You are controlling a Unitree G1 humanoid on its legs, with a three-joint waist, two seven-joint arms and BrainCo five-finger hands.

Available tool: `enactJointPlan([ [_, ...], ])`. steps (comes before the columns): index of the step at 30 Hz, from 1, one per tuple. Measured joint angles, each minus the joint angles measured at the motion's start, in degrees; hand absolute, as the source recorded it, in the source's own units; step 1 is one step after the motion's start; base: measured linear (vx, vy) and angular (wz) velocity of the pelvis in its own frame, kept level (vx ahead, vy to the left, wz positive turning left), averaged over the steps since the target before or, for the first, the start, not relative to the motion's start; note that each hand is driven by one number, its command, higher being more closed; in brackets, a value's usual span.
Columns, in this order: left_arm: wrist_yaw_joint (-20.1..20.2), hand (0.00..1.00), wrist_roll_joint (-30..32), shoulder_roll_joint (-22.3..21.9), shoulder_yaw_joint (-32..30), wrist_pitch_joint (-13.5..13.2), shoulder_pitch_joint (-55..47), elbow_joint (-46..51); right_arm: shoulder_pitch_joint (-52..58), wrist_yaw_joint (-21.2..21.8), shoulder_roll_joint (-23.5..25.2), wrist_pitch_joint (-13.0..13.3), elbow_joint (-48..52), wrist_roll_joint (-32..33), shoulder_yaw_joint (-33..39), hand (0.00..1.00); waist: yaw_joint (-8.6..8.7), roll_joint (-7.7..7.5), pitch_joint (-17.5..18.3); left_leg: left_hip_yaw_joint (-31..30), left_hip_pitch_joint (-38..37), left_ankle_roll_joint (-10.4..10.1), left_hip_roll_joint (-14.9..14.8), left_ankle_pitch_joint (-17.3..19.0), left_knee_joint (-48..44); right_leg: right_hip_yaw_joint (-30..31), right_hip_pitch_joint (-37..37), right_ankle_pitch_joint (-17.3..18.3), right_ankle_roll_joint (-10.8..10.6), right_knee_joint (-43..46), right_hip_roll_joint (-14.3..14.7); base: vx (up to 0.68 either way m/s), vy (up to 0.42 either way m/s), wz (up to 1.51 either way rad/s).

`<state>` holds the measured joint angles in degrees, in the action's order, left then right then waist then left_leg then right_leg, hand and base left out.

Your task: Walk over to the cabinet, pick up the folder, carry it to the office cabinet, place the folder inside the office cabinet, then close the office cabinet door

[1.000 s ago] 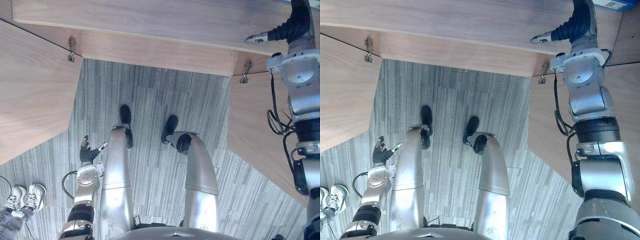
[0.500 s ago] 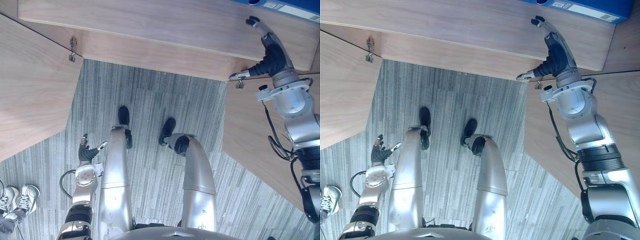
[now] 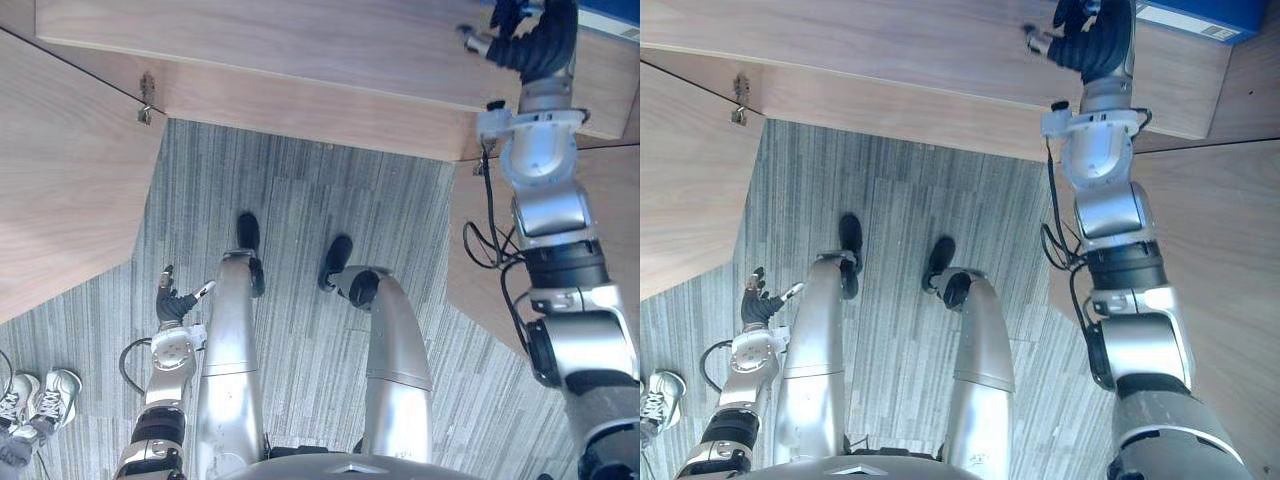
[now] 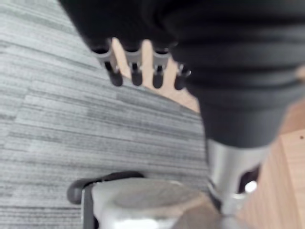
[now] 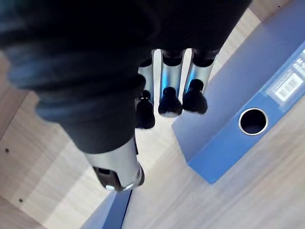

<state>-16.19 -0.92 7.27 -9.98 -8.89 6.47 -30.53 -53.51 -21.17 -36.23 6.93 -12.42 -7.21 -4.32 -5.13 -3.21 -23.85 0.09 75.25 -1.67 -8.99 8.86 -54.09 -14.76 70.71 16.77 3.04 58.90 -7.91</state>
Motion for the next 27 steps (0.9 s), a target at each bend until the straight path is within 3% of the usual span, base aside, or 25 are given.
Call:
enactJointPlan([
  [12,-0.9,0.0,-0.2,-0.6,0.1,-0.3,1.4,-2.2,-6.3,-1.4,0.5,-1.8,-13.3,1.7,0.0,1.0,-0.78,0.1,-1.5,-0.7,1.3,0.1,0.8,-0.1,-0.6,-0.6,0.8,0.6,-0.3,1.0,-0.9,0.0,0.028,0.04],
  [27,-2.3,0.0,-0.3,-1.0,0.6,-0.3,2.0,-2.4,-6.2,-3.1,3.0,-2.4,-15.8,2.3,0.2,1.0,-0.88,0.11,-1.5,-1.2,2.3,0.1,1.7,-0.1,-0.9,-1.0,1.4,1.3,-0.5,1.9,-1.8,0.0,0.022,0.04],
])
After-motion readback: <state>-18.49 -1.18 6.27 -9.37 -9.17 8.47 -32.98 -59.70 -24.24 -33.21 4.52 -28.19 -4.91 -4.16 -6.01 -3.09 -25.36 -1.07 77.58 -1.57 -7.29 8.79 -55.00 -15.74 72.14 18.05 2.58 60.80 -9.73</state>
